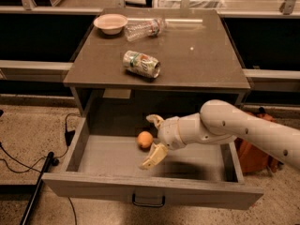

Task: Pick orange from top drawer and place on counter

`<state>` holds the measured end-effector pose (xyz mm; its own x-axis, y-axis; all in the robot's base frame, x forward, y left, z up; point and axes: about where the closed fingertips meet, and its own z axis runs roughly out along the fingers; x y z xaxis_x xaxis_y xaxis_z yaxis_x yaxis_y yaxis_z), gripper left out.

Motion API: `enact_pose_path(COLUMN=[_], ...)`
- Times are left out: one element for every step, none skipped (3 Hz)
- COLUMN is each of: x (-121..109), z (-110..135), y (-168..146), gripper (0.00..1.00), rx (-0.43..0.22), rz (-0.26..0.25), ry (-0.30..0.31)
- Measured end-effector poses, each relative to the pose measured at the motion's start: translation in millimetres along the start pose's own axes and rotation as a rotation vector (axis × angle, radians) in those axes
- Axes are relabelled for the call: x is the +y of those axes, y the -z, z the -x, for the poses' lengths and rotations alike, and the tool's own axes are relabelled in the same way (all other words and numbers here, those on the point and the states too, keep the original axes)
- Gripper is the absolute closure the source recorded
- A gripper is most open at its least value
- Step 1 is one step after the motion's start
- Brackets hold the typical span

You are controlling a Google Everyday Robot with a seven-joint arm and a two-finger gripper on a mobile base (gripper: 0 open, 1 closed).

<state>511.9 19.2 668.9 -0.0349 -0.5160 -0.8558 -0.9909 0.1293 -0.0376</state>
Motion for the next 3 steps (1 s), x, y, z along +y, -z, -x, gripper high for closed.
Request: enact_pose_path(x=[-7.5,-24.4,-33.7], z=[-20.8,-37.7,-36.6], y=[-15.7,-35.9,-45.2], gripper=[0.00,0.26,0.57], rx=[0.010,-0.007,-0.041], rz=[-0.040,-0.104,-0.135], ry=[-0.063,-0.129,-0.142])
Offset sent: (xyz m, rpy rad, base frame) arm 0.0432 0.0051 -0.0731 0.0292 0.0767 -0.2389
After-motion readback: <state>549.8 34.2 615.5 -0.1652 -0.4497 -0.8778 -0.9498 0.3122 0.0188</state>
